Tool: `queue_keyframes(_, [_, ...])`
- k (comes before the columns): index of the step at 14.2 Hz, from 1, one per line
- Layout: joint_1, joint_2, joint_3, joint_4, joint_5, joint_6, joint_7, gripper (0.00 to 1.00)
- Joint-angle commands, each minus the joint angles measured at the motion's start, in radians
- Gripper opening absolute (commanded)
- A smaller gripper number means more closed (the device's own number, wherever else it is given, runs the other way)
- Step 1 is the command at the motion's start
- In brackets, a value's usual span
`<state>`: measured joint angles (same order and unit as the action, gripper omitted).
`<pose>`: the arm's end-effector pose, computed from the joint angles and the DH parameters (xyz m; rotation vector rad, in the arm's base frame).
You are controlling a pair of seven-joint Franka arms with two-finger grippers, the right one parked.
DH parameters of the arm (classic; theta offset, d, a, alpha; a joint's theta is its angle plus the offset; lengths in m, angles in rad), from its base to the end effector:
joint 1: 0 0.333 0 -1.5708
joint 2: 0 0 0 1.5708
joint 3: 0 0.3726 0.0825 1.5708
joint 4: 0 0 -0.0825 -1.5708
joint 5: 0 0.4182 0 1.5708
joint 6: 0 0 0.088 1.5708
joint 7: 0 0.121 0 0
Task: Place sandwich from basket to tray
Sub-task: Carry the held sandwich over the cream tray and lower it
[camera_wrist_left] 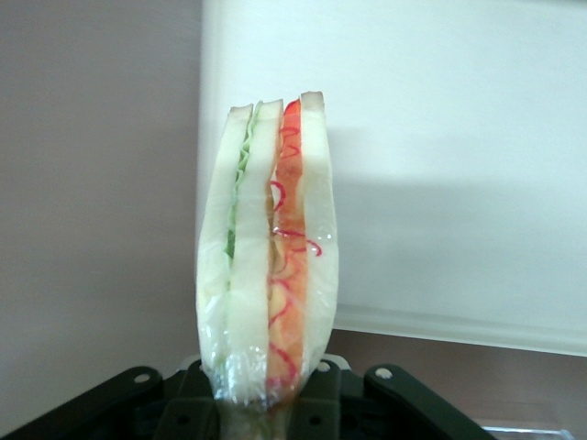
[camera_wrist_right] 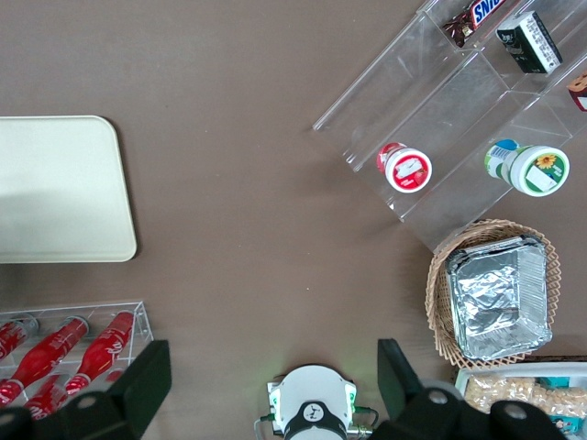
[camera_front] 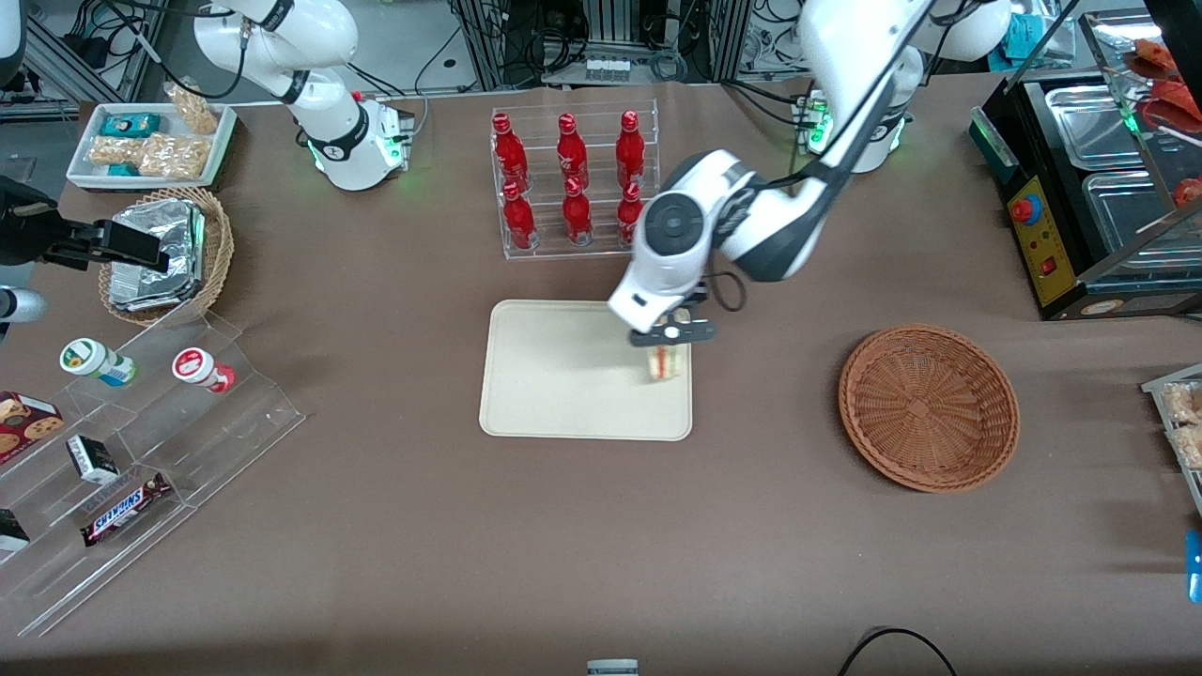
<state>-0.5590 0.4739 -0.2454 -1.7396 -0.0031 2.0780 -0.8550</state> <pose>0.4964 -0.4918 0.3192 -3.1166 -0.1115 0.2612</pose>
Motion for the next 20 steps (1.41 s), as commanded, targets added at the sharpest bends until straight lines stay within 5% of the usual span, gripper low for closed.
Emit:
queue_keyframes(1, [-0.058, 0.104, 0.012, 0.145, -0.003, -0.009, -0.056, 0.24])
queue_keyframes(10, [-0.108, 0.221, 0.014, 0.172, 0.0, 0.211, -0.067, 0.37])
queue_keyframes(12, [-0.108, 0.227, 0.014, 0.172, 0.0, 0.211, -0.067, 0.5])
queue_keyframes(13, [-0.108, 0.229, 0.014, 0.17, 0.0, 0.211, -0.07, 0.68])
queue_keyframes(16, [-0.11, 0.229, 0.017, 0.172, 0.002, 0.209, -0.097, 0.96])
queue_keyframes(20, [-0.108, 0.221, 0.021, 0.176, 0.002, 0.2, -0.113, 1.0])
